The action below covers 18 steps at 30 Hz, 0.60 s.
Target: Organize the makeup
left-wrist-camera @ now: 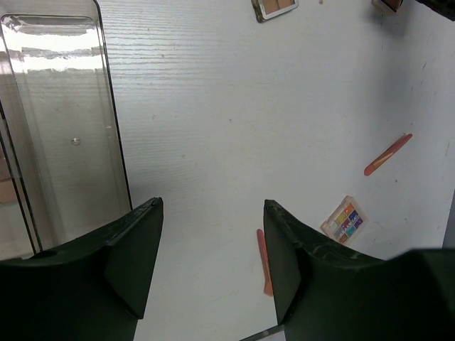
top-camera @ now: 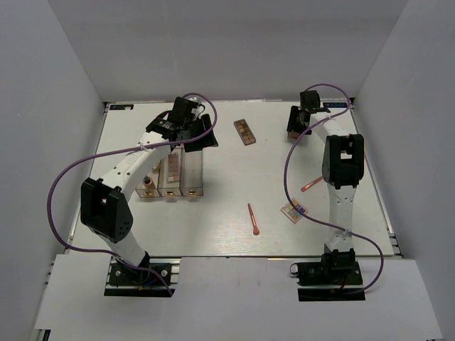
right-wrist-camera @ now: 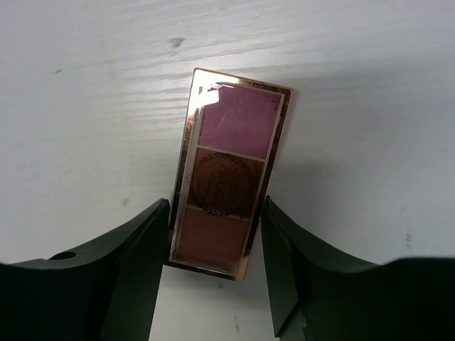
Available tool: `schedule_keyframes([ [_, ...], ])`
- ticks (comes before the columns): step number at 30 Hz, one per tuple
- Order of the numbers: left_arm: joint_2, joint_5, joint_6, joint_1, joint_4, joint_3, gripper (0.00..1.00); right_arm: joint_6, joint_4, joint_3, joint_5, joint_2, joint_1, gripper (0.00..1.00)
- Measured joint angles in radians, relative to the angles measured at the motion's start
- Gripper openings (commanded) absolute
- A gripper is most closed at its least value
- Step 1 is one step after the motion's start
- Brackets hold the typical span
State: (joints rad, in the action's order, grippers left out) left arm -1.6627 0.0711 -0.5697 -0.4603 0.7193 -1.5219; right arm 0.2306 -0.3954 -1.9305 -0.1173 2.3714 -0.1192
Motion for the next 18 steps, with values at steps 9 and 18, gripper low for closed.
schedule_keyframes([
  [9, 0.039, 0.0, -0.002, 0.0, -0.058, 0.013, 0.69, -0.187, -0.028, 0.083, 0.524, -0.083, -0.009, 0.08],
  [18, 0.3, -0.012, 0.0, 0.0, -0.15, 0.061, 0.68, -0.413, -0.067, 0.171, 0.92, -0.294, -0.163, 0.06],
])
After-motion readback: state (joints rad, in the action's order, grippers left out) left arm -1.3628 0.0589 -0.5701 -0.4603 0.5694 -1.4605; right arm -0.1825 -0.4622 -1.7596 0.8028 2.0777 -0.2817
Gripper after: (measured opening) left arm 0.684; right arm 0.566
